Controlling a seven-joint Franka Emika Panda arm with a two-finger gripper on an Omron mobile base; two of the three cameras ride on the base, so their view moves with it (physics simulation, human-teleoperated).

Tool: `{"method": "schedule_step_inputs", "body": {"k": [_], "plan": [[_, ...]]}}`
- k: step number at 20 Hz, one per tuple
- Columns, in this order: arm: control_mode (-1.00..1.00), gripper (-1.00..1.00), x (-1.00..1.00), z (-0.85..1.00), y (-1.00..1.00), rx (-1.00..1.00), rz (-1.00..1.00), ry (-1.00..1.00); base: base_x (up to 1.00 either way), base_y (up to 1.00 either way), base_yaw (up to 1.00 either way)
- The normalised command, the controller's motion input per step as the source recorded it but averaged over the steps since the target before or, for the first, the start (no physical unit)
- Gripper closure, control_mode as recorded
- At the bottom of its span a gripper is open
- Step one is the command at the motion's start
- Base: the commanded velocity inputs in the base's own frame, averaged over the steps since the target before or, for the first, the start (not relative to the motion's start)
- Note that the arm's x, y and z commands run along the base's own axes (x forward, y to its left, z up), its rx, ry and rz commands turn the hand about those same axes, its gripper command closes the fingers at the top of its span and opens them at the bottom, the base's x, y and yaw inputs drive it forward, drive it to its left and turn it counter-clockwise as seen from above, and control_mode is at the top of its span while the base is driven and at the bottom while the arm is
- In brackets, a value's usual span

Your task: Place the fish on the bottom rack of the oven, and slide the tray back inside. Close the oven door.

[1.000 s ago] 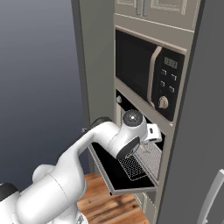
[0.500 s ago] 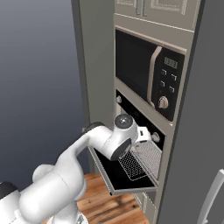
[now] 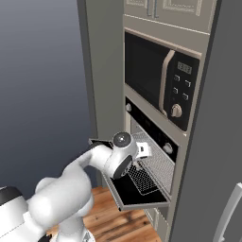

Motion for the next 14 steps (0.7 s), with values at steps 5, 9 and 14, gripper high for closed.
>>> {"method": "schedule_step_inputs", "body": {"k": [5,9,14], "plan": [[-1.0,1.0,0.35,-0.05,0.0,0.0,0.0,-0.05,0.0,0.0,0.0],[-1.0,1.0,0.31,-0.19,0.0,0.0,0.0,-0.02,0.0,0.0,0.0],[-1.0,1.0,0.25,-0.29,0.05,0.0,0.0,0.0,0.0,0.0,0.0]]}}
